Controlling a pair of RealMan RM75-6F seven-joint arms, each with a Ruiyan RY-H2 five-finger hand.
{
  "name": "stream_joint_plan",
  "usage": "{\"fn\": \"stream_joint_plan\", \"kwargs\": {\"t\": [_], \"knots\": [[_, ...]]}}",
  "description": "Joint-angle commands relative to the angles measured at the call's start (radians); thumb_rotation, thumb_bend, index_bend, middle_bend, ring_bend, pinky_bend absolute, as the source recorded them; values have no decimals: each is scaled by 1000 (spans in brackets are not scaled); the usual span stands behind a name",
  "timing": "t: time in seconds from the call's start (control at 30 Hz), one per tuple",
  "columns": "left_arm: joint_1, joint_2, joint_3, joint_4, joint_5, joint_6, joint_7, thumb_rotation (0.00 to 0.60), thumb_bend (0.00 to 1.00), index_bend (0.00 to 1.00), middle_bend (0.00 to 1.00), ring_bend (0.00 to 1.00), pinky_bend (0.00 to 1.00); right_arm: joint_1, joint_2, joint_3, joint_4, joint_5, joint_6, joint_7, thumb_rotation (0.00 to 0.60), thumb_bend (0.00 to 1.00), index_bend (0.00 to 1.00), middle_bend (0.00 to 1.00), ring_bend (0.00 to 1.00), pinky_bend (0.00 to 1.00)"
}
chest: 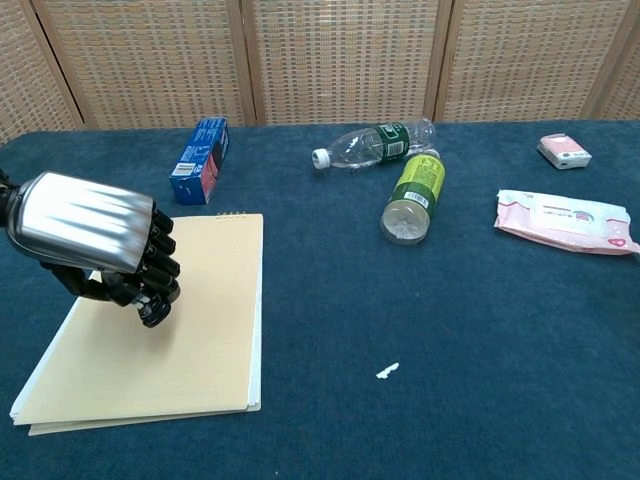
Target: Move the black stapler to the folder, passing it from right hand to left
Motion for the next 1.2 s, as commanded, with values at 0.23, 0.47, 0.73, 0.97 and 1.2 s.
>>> {"fn": "stream_joint_plan", "kwargs": {"t": [0.23, 0.47, 0.73, 0.97, 1.2], "knots": [[-8, -12, 24, 18, 39, -37, 5, 600, 809, 767, 507, 510, 533, -2, 1, 6, 10, 14, -4, 11, 600, 0, 0, 0, 0, 0], [-12, -37, 48, 41, 77, -52, 19, 600, 786, 729, 480, 497, 528, -4, -1, 7, 13, 9, 2, 6, 600, 0, 0, 0, 0, 0], [-2, -43, 40, 66, 74, -29, 7, 600, 353, 34, 0, 0, 73, -5, -1, 8, 12, 10, 1, 7, 600, 0, 0, 0, 0, 0], [9, -27, 24, 88, 65, 22, 3, 600, 336, 0, 0, 0, 17, -8, 3, 5, 7, 0, 5, 8, 600, 0, 0, 0, 0, 0], [21, -1, -17, 77, 28, 68, 10, 600, 336, 0, 0, 0, 18, -10, 7, 2, 0, -8, 9, 11, 600, 0, 0, 0, 0, 0]]}}
